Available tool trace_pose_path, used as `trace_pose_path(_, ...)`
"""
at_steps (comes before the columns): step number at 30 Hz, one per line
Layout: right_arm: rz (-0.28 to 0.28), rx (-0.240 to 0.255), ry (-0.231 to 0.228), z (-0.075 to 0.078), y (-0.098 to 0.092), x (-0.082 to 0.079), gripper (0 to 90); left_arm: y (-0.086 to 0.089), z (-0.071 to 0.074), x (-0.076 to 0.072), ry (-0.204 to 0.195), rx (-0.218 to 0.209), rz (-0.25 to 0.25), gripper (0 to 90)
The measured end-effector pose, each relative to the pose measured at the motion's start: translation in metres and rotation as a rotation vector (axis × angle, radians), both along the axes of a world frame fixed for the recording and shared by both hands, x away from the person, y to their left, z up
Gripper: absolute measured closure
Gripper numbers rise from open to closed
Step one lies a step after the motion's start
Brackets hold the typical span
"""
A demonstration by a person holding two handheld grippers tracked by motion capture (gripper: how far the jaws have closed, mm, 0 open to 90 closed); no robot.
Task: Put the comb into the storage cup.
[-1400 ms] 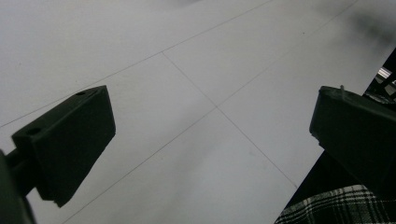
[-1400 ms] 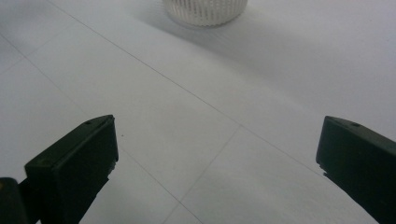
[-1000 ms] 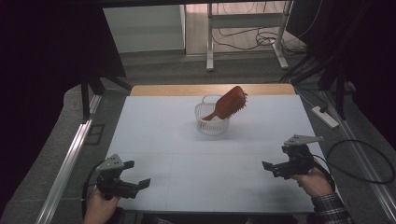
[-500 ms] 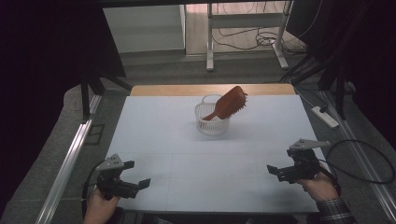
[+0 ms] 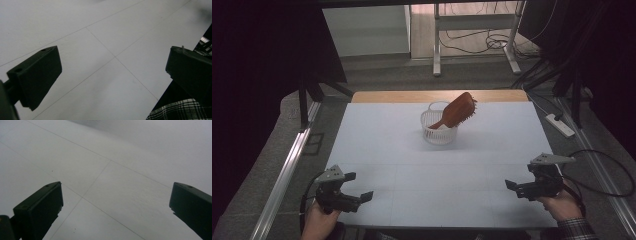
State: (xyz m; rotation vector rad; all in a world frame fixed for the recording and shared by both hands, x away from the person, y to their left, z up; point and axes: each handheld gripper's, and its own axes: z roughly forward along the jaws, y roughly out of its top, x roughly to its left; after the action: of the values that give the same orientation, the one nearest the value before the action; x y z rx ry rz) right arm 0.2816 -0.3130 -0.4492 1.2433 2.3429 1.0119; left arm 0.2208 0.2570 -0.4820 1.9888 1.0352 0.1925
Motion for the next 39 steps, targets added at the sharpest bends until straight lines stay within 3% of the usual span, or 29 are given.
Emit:
trace_pose_path(22, -0.056, -0.024, -0.015, -0.001, -0.015, -0.016, 0.0, 0.0, 0.0, 0.0, 0.005, 0.0, 0.001, 0.4)
trace_pose_path(39, -0.091, -0.047, -0.001, -0.002, -0.025, -0.025, 0.0, 0.0, 0.0, 0.0, 0.005, 0.002, 0.003, 0.4)
